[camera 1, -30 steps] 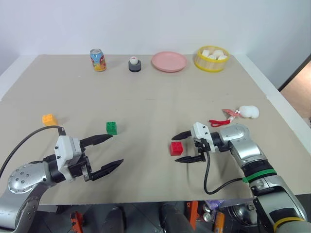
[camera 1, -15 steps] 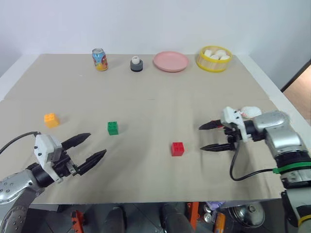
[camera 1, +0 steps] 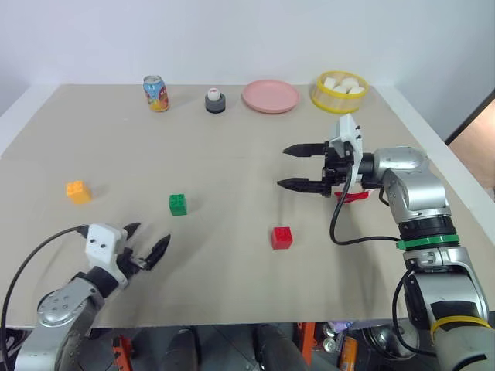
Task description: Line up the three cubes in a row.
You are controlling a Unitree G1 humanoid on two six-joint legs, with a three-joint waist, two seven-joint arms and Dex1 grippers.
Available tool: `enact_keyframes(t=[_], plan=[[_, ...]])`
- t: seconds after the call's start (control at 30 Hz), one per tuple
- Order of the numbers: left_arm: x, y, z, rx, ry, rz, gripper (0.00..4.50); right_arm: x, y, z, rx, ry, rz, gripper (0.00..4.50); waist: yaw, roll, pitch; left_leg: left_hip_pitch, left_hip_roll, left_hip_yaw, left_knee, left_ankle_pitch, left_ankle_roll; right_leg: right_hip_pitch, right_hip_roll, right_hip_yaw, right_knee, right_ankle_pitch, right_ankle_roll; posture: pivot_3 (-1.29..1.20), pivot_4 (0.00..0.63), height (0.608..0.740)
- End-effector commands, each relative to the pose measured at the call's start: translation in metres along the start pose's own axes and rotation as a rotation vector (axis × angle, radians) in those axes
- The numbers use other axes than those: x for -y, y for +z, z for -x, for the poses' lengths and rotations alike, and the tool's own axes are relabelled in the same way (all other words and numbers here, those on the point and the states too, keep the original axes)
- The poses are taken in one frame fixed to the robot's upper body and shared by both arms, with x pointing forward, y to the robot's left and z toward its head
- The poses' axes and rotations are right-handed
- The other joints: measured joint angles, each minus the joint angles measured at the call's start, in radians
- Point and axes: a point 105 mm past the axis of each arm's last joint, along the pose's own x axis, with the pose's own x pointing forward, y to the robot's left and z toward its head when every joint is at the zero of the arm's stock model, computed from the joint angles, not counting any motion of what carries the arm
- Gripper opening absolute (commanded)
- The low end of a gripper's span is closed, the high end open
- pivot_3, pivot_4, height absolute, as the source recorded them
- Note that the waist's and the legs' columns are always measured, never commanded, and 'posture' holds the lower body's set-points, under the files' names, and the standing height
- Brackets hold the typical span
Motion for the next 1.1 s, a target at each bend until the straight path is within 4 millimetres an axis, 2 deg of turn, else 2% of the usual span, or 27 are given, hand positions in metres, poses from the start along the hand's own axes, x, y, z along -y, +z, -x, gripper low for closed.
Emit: enact_keyframes(t=[0.03,0.27,0.63,0.9,1.1], plan=[[0.004,0.004,-0.012,0.012,0.012,-0.026,4.34,-0.004,0.019,0.0,0.051,0.006,0.043,4.47,0.005,0.0,0.0,0.0,0.0,0.0,0.0,0.0,0.0,-0.001,0.0,0.0,0.0,0.0,0.0,0.0,0.15,0.74],[0.012,0.019,-0.049,0.045,0.017,-0.01,4.34,-0.012,0.016,-0.004,0.056,0.012,0.031,4.47,0.009,0.0,0.0,0.0,0.0,0.0,0.003,0.002,0.0,0.0,0.0,-0.001,0.0,0.002,-0.001,0.0,0.15,0.74],[0.01,0.027,-0.078,-0.022,0.054,0.035,4.34,-0.015,0.014,-0.003,0.068,-0.005,0.024,4.47,0.008,0.0,0.0,-0.001,0.0,-0.001,0.003,0.002,0.0,0.001,0.001,-0.001,0.0,0.004,0.002,0.0,0.15,0.74],[0.018,0.013,-0.079,-0.102,0.049,0.041,4.34,-0.028,0.007,-0.001,0.037,0.044,0.001,4.47,0.007,0.0,0.0,0.0,0.0,-0.001,0.002,0.002,0.0,0.001,0.001,-0.001,0.0,0.004,0.002,0.0,0.15,0.74],[0.018,0.007,-0.078,-0.134,0.056,0.045,4.34,-0.027,0.005,-0.001,0.034,0.032,0.005,4.47,0.006,0.0,0.0,0.003,0.0,-0.001,0.002,0.002,0.0,0.004,0.001,-0.001,0.0,0.004,0.002,0.0,0.15,0.74]])
